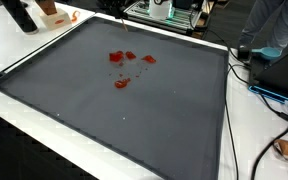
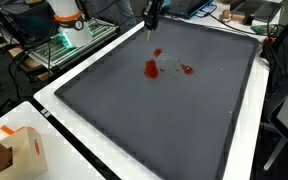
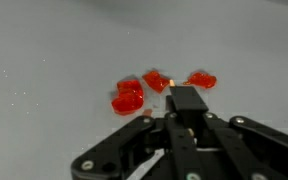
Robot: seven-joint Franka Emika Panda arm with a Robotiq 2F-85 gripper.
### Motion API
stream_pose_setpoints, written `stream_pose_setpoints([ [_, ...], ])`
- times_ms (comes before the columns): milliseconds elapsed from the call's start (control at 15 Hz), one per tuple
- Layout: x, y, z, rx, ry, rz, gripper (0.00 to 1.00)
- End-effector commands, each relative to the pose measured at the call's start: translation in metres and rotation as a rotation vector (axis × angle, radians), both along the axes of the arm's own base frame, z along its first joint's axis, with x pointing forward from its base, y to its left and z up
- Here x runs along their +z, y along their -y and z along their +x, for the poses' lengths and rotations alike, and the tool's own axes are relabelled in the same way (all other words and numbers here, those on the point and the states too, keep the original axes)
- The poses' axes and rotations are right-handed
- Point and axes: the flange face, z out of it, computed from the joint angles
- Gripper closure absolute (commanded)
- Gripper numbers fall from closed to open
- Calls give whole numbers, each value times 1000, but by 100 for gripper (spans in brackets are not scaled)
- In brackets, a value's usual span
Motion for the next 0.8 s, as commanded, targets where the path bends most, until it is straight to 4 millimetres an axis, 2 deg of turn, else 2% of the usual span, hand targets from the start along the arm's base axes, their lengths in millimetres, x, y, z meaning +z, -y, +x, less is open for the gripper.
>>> stream_pose_setpoints([
  [0,0,0,0,0,0,0,88],
  [133,0,0,0,0,0,0,88],
  [200,-4,-2,1,6,7,2,97],
  [467,-21,-17,-3,75,17,46,97],
  [733,-50,-40,-11,142,34,81,97],
])
